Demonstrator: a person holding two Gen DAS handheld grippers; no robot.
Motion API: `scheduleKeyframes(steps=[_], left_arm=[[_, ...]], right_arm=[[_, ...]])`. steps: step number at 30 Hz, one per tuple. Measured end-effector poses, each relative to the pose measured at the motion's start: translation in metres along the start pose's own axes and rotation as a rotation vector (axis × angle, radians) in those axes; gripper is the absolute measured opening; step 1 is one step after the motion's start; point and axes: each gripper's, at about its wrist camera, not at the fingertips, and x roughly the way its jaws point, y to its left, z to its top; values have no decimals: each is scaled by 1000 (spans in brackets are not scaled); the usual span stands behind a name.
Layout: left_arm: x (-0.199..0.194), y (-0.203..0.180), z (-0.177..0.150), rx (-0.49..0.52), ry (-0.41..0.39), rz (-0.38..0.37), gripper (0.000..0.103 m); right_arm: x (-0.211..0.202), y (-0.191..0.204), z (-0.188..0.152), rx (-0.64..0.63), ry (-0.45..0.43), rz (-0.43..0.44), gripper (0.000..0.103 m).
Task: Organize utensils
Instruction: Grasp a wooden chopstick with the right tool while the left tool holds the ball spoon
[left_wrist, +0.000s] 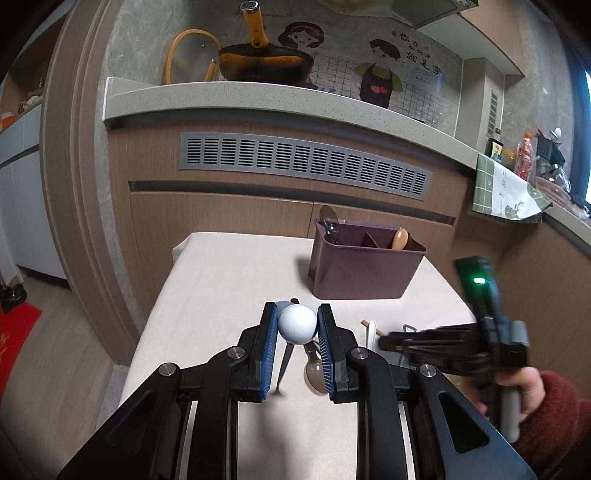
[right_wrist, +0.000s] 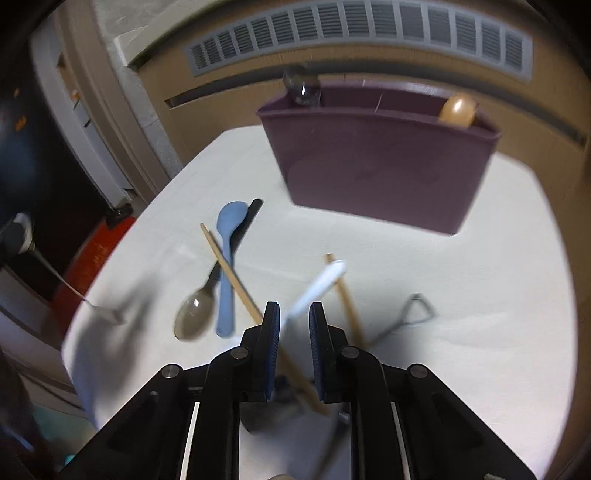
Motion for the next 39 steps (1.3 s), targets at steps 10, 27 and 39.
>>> scheduleKeyframes(steps=[10,27,39], left_arm=[[8,9,-5,-54,39,-30,22],[1,-10,-8,-36,56,-63,22],[-2,21,-10,-93,57,-55,22]], right_arm=[[38,15,14,-38,16,-134,16],[-32,18,-23,-213,-65,52,14],[27,86,23,-549,32,86,21]])
